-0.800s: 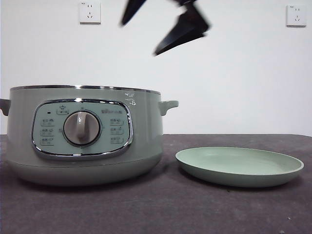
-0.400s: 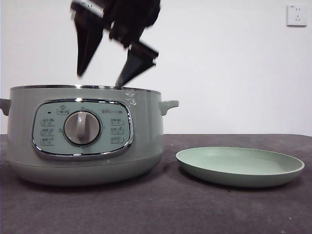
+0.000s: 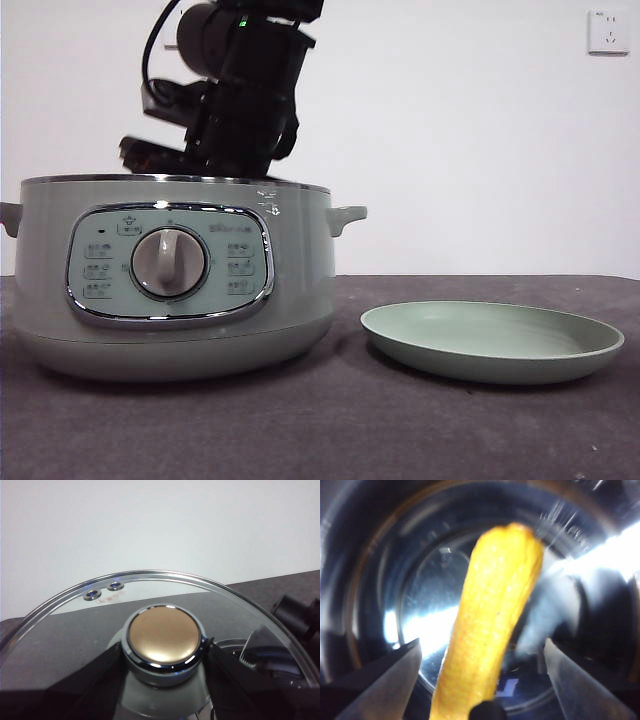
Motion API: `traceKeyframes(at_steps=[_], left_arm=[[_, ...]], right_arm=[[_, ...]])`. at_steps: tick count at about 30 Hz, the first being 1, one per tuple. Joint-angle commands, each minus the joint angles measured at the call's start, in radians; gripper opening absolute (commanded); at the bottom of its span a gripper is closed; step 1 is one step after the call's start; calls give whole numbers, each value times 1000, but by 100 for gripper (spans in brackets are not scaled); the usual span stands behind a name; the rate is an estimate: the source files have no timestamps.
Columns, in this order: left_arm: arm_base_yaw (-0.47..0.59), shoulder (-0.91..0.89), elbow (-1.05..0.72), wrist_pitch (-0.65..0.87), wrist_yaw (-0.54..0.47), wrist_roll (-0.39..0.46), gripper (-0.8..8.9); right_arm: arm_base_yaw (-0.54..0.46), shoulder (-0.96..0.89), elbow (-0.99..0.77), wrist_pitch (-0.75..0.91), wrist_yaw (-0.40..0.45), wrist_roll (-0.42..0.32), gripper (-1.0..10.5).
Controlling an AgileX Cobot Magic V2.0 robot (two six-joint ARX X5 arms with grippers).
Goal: Take the corn out from the steamer,put the corn on the plate,close the lid
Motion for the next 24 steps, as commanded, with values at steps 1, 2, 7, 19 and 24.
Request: traceKeyframes(at_steps=[1, 2, 7, 19, 24], left_arm=[[0, -12, 7, 50, -2, 11, -9], [0, -12, 7, 49, -2, 11, -9], [0, -12, 7, 36, -2, 11, -9], [0, -11, 7, 22, -2, 12, -9], [0, -1, 7, 33, -1, 12, -9]], right_arm=[[6, 33, -1, 6, 4, -6, 338], [7, 37, -1, 8, 6, -6, 270], [17, 40, -1, 31, 67, -10, -19], [23, -40, 64, 35, 85, -9, -17], [-7, -136, 64, -25, 85, -9, -17]])
